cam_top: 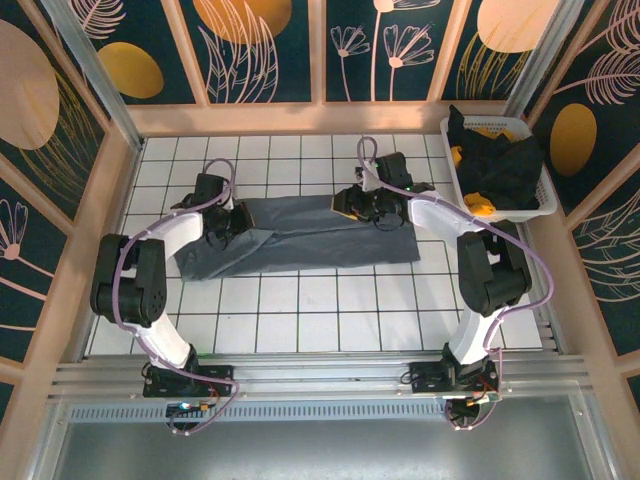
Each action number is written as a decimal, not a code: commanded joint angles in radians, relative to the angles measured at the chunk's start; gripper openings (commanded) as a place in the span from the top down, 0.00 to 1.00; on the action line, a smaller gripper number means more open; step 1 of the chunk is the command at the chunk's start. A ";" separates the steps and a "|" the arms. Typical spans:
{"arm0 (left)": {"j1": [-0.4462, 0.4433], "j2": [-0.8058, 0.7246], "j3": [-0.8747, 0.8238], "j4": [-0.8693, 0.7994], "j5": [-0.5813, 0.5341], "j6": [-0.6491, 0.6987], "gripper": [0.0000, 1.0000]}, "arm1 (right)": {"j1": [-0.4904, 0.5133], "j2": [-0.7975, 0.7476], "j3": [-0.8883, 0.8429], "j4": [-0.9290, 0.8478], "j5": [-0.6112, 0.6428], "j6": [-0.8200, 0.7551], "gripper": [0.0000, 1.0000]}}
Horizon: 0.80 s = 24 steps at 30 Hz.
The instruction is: Fold and stack the t-shirts
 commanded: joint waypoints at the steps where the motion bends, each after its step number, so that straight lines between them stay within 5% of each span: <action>1: -0.016 -0.053 -0.038 -0.038 0.031 -0.061 1.00 | 0.000 -0.023 -0.010 0.006 0.013 0.003 0.60; 13: -0.163 -0.185 -0.200 -0.007 0.071 -0.435 0.99 | -0.009 -0.035 -0.041 0.013 0.017 -0.001 0.61; 18: -0.185 -0.200 -0.243 0.020 0.078 -0.574 0.65 | -0.010 -0.031 -0.052 0.020 0.014 0.001 0.61; 24: -0.189 -0.255 -0.295 0.104 0.132 -0.741 0.55 | -0.009 -0.034 -0.078 0.030 0.014 -0.001 0.61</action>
